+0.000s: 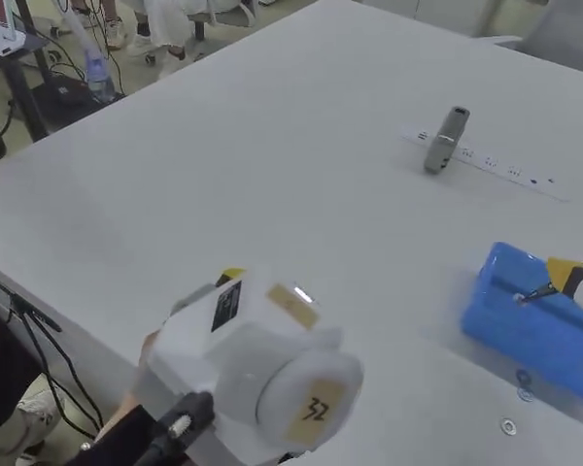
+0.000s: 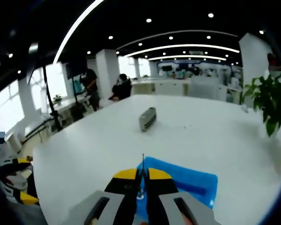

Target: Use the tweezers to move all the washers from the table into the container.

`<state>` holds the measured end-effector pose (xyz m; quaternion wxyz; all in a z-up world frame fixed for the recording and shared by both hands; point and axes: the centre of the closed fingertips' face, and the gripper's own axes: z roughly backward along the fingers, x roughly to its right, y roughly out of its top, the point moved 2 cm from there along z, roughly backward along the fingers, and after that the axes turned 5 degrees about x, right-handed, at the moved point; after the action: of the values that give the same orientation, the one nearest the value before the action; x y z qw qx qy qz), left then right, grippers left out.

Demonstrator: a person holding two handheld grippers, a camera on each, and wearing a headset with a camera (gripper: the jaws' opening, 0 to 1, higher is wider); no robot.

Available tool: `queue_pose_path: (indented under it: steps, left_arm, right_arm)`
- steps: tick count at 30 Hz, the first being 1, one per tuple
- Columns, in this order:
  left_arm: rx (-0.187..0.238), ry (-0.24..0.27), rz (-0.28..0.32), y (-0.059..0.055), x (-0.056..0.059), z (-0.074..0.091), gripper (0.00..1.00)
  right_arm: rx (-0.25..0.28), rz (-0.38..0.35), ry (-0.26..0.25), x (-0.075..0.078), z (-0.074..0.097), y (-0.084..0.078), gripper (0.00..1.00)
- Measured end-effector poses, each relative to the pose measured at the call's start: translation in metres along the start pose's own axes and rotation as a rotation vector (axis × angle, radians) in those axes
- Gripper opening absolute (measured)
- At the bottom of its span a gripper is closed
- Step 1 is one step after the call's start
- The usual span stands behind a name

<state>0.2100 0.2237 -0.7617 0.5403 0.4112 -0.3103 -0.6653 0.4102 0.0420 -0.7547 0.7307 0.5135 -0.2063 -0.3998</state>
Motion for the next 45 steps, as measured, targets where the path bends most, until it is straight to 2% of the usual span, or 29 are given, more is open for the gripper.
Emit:
queue_pose_path:
  steps: [4, 10, 16, 20, 25, 26, 29, 33, 34, 37, 39, 43, 45]
  left_arm:
    - [-0.002, 0.003, 0.000, 0.000, -0.001, 0.000, 0.71]
    - [-0.008, 0.004, -0.005, -0.001, -0.001, -0.001, 0.71]
    - [-0.015, 0.005, -0.008, -0.002, -0.001, -0.001, 0.70]
    - [-0.019, 0.004, -0.010, -0.003, 0.000, -0.001, 0.70]
    - [-0.016, 0.000, -0.015, -0.002, 0.000, -0.001, 0.70]
    - [-0.016, 0.000, -0.013, -0.002, 0.000, -0.001, 0.70]
    - [-0.017, 0.003, -0.011, -0.002, -0.001, -0.001, 0.70]
    - [-0.011, 0.003, -0.010, -0.001, -0.001, 0.000, 0.70]
    - [-0.010, 0.004, -0.008, -0.001, -0.001, 0.000, 0.70]
    - [-0.008, 0.007, -0.006, -0.001, -0.002, 0.000, 0.70]
    - [-0.010, 0.007, -0.008, -0.002, -0.002, 0.000, 0.70]
    - [-0.018, 0.005, -0.017, -0.003, -0.001, -0.001, 0.69]
    - [-0.020, 0.007, -0.017, -0.003, -0.002, -0.001, 0.69]
  right_arm:
    - [-0.072, 0.081, -0.020, 0.005, -0.012, -0.024, 0.02]
    - [-0.114, 0.097, -0.021, 0.008, -0.019, -0.041, 0.02]
    - [-0.106, 0.097, -0.019, 0.009, -0.019, -0.039, 0.02]
    - [-0.107, 0.137, -0.017, 0.008, -0.017, -0.039, 0.03]
    - [-0.119, 0.091, -0.028, 0.012, -0.015, -0.036, 0.04]
    - [-0.097, 0.102, -0.036, 0.015, -0.012, -0.030, 0.03]
    - [-0.071, 0.096, -0.025, 0.014, 0.001, -0.017, 0.03]
    - [-0.048, 0.096, -0.004, 0.004, 0.029, -0.009, 0.03]
    - [-0.039, 0.093, -0.001, -0.002, 0.041, -0.007, 0.03]
    - [-0.011, 0.058, -0.011, -0.007, 0.059, -0.009, 0.03]
    - [0.001, 0.024, -0.019, -0.009, 0.065, -0.014, 0.03]
    - [0.001, -0.016, -0.008, -0.012, 0.068, -0.023, 0.03]
    - [-0.008, -0.011, -0.007, -0.018, 0.066, -0.030, 0.03]
